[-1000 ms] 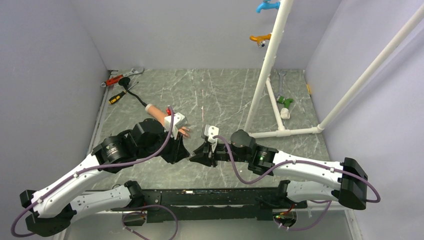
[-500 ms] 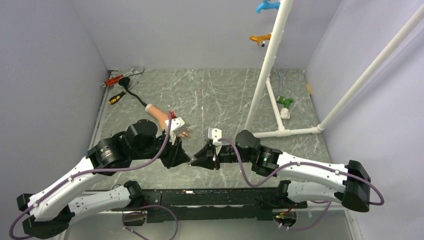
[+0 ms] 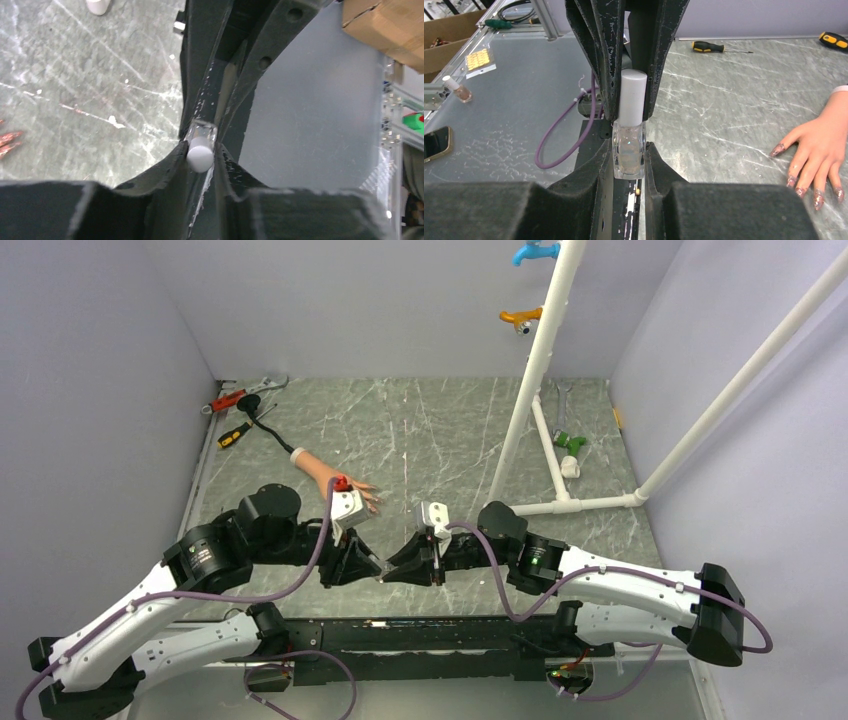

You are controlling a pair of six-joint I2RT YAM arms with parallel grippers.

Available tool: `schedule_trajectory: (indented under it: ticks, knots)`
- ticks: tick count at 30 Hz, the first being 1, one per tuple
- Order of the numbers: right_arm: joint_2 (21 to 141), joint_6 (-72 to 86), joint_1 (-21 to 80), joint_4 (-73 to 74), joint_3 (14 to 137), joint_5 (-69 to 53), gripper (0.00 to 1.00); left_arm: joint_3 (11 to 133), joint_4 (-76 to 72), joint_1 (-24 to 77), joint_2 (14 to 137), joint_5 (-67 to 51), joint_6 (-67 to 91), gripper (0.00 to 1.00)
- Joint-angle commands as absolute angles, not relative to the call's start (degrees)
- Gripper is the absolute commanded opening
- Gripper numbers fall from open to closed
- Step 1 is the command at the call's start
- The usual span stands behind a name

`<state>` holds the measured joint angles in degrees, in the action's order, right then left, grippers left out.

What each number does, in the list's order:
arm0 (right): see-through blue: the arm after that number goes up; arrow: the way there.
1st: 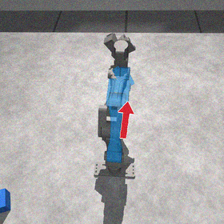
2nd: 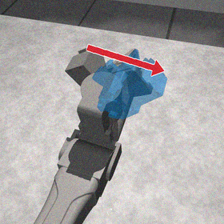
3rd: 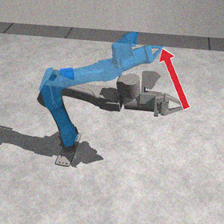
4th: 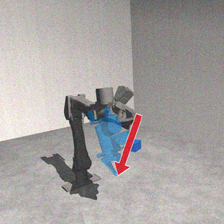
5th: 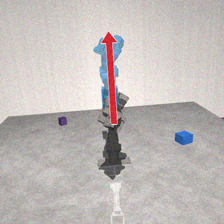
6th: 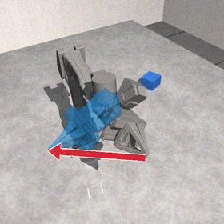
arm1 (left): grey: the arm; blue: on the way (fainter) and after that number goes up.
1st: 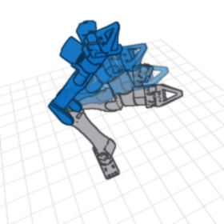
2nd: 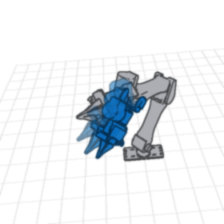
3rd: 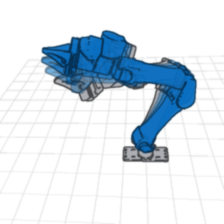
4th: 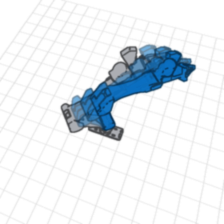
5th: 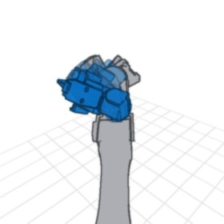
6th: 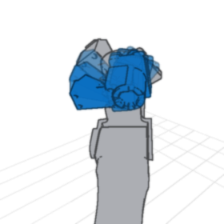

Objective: Paint the nails
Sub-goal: Screw the nail polish bottle.

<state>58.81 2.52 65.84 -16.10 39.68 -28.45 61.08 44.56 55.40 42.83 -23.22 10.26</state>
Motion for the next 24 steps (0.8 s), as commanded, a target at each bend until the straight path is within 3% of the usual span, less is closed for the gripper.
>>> schedule_trajectory:
  ticks: [1,5,8,17,24]
  knots:
    - [58.4,1.7,66.1,-19.6,40.2,-28.7,0.00,61.0,38.4,55.6,42.2,-29.2,7.4,0.39]
    - [58.4,1.5,66.1,-19.5,40.2,-28.7,0.00,61.9,39.2,55.6,41.1,-27.4,6.4,0.65]
    - [58.8,1.5,66.1,-19.4,40.2,-28.8,0.00,62.6,40.0,55.7,39.6,-27.1,5.9,0.74]
    - [59.1,1.4,66.0,-19.3,40.4,-28.8,0.00,66.1,45.7,55.6,38.5,-17.3,10.9,0.72]
    - [58.4,1.5,66.1,-18.5,40.2,-21.9,0.00,67.3,48.7,55.6,40.0,-11.0,14.3,0.68]
